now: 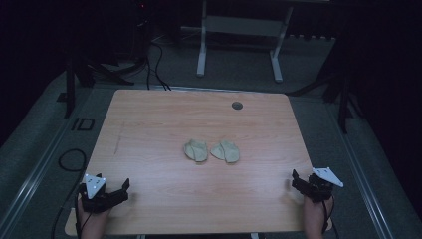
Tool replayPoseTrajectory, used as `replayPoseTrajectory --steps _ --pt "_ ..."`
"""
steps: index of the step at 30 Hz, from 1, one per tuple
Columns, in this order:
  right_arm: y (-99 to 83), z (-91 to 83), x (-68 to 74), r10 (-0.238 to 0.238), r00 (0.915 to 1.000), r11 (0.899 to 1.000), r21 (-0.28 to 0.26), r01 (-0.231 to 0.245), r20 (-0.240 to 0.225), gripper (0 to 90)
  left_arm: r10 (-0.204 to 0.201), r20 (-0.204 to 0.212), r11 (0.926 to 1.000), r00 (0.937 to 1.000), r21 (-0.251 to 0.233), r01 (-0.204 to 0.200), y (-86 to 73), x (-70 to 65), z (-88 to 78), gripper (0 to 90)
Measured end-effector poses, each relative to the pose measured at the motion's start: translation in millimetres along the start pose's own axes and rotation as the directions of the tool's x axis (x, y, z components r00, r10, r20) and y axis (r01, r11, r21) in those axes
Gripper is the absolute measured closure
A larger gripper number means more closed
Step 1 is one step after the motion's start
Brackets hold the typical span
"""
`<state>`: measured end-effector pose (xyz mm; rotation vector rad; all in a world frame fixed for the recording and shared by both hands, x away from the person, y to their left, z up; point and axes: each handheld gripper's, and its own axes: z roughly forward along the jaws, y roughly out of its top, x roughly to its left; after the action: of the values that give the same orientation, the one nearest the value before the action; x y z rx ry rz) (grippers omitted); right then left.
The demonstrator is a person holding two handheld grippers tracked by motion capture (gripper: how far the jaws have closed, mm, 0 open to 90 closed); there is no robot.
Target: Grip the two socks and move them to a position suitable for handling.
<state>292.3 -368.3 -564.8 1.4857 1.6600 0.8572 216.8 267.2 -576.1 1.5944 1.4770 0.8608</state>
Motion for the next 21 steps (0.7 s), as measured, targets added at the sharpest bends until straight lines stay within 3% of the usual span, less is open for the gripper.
replayPoseTrajectory --steps 2,10,21 --pt "-0.8 -1.2 -0.9 0.0 0.9999 1.0 0.001 0.0 -0.013 14.6 -0.013 -0.002 0.9999 0.9999 -0.007 0.013 -0.5 0.3 -0.9 4.3" --pt "-0.8 -0.8 -1.5 0.002 0.9995 1.0 0.016 -0.001 -0.03 14.6 0.003 -0.017 1.0 0.9999 -0.007 -0.003 -0.1 -2.0 -0.4 4.7" --pt "10.8 2.2 6.3 -0.002 0.9965 0.995 0.099 0.011 -0.083 14.6 -0.011 -0.013 0.9999 0.9999 -0.006 0.011 -0.5 -0.5 -1.0 4.7"
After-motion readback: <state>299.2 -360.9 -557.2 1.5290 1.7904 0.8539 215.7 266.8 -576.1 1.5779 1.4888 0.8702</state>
